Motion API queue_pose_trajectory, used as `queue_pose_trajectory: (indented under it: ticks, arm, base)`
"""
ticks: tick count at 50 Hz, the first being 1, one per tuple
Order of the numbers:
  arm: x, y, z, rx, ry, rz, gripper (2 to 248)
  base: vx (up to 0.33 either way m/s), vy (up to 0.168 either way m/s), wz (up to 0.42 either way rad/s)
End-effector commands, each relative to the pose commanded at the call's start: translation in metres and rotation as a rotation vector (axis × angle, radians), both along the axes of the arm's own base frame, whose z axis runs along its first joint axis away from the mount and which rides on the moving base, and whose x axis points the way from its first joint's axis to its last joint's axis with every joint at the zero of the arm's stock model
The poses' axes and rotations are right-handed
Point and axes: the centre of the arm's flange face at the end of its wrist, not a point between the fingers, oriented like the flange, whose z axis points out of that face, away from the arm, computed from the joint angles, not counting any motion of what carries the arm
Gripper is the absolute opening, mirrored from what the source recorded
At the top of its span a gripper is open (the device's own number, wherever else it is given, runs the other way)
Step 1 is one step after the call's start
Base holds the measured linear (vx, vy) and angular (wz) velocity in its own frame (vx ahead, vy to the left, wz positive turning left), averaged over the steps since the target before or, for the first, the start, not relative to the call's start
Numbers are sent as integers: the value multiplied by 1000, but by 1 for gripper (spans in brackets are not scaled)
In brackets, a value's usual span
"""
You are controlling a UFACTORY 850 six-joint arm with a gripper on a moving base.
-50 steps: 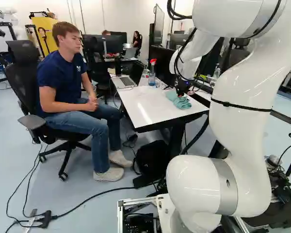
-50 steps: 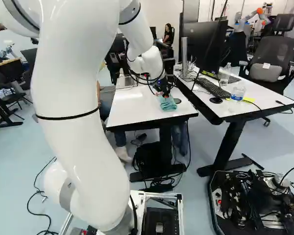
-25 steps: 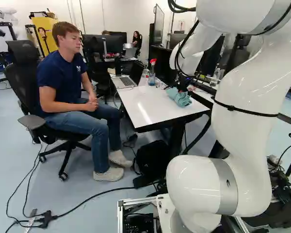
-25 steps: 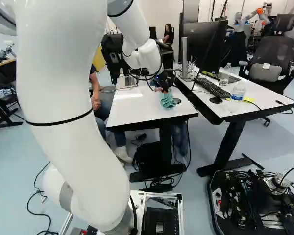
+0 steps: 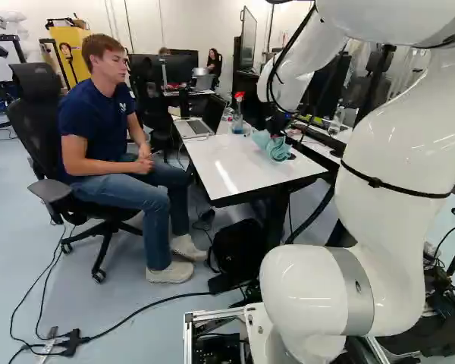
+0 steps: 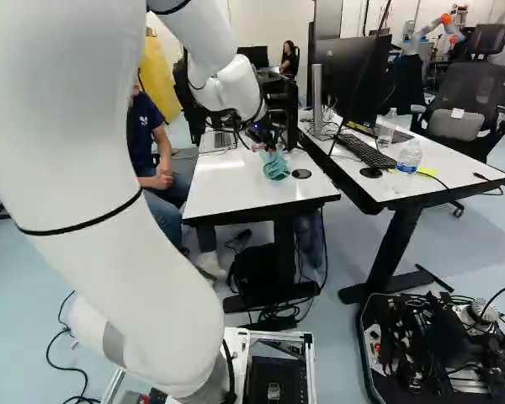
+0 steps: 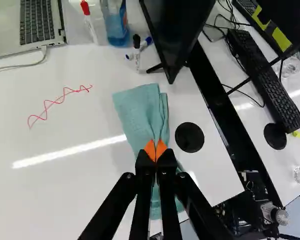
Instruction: Clean the table with the green towel
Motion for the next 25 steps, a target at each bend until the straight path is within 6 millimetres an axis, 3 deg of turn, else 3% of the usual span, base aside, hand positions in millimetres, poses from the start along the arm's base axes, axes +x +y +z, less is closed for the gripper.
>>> queue_pose_trajectory:
  ticks: [25]
  arm:
    - [6,41,3,-1,-6,81,21]
  base:
    - [0,0,0]
